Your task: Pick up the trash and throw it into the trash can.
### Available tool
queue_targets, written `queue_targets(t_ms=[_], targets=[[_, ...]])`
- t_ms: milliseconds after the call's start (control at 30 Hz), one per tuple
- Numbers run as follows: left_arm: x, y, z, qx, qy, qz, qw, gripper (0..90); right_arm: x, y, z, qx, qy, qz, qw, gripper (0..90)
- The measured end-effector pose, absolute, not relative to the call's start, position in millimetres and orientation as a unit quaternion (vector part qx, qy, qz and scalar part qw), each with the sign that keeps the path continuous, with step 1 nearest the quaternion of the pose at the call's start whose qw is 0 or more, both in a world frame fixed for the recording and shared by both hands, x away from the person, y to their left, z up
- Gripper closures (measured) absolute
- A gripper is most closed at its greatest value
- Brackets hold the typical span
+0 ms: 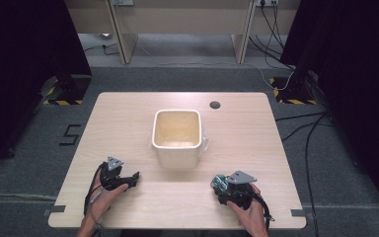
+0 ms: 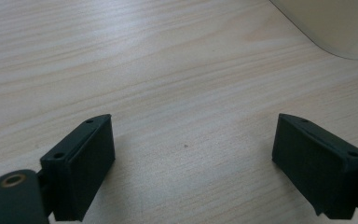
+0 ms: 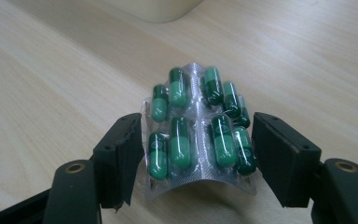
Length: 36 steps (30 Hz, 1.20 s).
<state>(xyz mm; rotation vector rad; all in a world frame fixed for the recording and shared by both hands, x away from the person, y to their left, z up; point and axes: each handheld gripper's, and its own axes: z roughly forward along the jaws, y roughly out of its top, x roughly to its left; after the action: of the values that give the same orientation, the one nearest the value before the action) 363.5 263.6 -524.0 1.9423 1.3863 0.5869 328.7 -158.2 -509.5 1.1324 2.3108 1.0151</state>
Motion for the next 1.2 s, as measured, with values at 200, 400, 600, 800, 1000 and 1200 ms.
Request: queue_targets(t_ms=[200, 400, 600, 800, 1000, 1200], targets=[[363, 264, -524, 0.745, 0.531, 0.225, 0.336, 12.0, 328, -165, -499, 0.404, 0.815, 0.366, 0.198, 36.8], [363, 264, -524, 0.745, 0.531, 0.225, 0.336, 12.0, 328, -170, -492, 0.405, 0.81, 0.371, 0.206, 36.8], [363, 264, -524, 0.745, 0.531, 0.225, 0.335, 12.0, 327, -172, -488, 0.406, 0.807, 0.374, 0.209, 36.8], [363, 264, -524, 0.745, 0.531, 0.225, 0.335, 12.0, 325, -174, -479, 0.407, 0.803, 0.379, 0.217, 36.8], [363, 264, -524, 0.745, 0.531, 0.225, 0.335, 12.0, 322, -173, -472, 0.402, 0.801, 0.382, 0.224, 36.8], [363, 264, -524, 0.745, 0.531, 0.225, 0.335, 12.0, 320, -173, -462, 0.396, 0.799, 0.39, 0.228, 36.8]])
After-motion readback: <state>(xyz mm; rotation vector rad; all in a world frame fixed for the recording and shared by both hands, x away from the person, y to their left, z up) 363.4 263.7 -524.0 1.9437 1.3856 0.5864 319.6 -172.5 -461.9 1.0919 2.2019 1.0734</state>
